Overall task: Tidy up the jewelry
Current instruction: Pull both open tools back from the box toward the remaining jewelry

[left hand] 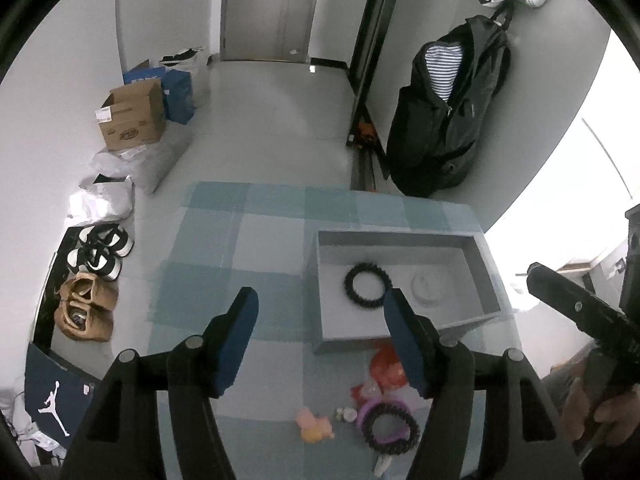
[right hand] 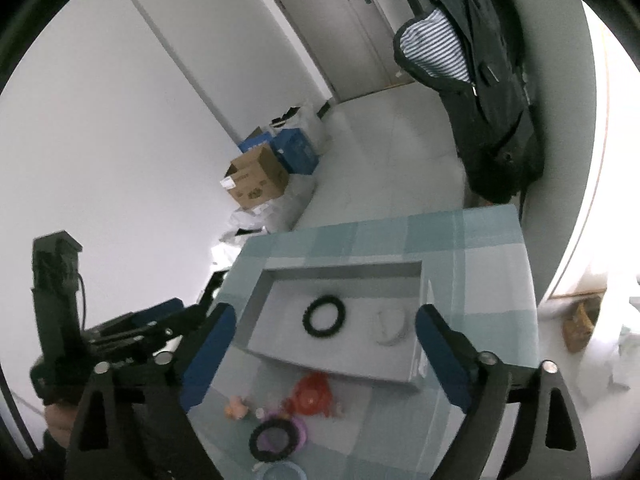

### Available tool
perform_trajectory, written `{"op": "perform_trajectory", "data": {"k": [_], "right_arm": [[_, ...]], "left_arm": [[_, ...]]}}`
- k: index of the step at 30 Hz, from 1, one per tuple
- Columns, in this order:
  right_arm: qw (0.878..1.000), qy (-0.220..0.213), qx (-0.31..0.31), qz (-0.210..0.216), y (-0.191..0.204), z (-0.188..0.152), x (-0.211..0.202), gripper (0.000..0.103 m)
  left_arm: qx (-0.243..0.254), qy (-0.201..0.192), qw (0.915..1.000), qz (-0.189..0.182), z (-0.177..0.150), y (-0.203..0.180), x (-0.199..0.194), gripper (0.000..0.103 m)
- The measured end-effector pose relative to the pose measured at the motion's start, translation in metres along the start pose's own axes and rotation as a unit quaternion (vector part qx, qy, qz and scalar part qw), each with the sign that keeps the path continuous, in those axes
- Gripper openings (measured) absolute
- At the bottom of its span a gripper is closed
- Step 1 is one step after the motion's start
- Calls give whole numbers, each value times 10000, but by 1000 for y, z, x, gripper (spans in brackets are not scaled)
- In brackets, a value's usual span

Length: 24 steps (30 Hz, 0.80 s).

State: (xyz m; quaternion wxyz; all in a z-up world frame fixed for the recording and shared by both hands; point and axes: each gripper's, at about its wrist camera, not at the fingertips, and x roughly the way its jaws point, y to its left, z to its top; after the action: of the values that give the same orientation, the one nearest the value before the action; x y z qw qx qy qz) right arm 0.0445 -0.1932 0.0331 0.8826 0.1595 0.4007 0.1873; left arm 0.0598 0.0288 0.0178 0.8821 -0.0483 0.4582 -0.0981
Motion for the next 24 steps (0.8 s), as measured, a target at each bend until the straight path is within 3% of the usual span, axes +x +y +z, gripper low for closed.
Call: {"op": "perform_trajectory", "data": {"k": [8, 15, 24], "right_arm": [[9998, 79, -197, -12, 14, -23, -5, 102], [9977, 299, -591, -130, 36, -40, 2, 103], [9963, 585, -567, -274, 41, -55, 8, 103]], "left_arm": [[-272, 10, 9987, 428, -27, 25, -9, 63], [-583, 324, 9971, 355, -53, 39, -6, 68], [-450, 803, 9958, -20, -74, 35, 15, 74]]}}
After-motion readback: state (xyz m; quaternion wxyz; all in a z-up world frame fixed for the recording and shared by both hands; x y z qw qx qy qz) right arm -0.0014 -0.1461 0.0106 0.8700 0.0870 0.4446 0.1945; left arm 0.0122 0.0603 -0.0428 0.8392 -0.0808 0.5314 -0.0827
